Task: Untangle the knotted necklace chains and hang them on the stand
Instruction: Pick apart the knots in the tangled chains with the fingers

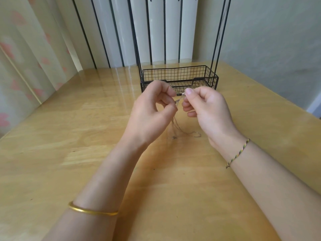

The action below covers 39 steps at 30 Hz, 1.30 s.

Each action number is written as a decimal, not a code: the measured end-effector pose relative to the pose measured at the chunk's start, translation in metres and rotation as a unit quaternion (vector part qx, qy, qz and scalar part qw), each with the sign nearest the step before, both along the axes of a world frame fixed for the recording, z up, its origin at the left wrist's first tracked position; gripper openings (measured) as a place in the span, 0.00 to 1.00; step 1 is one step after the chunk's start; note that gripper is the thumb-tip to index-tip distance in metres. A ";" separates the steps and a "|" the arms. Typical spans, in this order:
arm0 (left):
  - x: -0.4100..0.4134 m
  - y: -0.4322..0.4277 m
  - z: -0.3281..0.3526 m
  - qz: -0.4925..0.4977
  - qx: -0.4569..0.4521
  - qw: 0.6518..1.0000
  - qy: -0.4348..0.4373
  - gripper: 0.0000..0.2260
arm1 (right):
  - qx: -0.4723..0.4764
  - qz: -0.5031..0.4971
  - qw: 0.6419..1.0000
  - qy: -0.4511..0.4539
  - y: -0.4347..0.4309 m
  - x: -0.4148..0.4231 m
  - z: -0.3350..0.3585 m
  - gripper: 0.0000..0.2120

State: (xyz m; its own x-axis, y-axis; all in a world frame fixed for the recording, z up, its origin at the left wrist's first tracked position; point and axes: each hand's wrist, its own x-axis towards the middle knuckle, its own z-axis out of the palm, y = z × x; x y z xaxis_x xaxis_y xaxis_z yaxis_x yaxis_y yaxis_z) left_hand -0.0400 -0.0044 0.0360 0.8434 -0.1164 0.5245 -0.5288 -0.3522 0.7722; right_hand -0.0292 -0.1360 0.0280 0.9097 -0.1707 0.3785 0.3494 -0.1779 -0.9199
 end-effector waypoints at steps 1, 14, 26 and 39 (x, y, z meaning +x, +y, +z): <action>0.000 -0.001 0.000 0.008 0.012 1.000 -0.019 0.07 | 0.004 -0.001 1.000 0.011 0.000 0.000 0.000 0.10; 0.005 0.000 -0.005 0.075 0.074 0.990 -0.097 0.10 | 0.099 0.048 0.992 0.067 0.000 -0.004 0.004 0.12; 0.008 -0.002 -0.007 0.042 0.095 0.995 -0.015 0.05 | 0.092 0.027 0.993 0.068 -0.004 -0.003 0.004 0.10; 0.004 -0.005 -0.003 0.033 0.055 0.998 -0.021 0.04 | 0.134 0.030 0.988 0.065 -0.003 -0.004 0.007 0.14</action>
State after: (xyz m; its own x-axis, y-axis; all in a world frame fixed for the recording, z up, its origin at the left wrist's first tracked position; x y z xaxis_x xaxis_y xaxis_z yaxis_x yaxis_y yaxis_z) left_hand -0.0362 -0.0093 0.0332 0.8285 -0.1203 0.5470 -0.5330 -0.4694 0.7040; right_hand -0.0337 -0.1393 0.0353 0.9590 -0.1940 0.2065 0.2280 0.0958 -0.9689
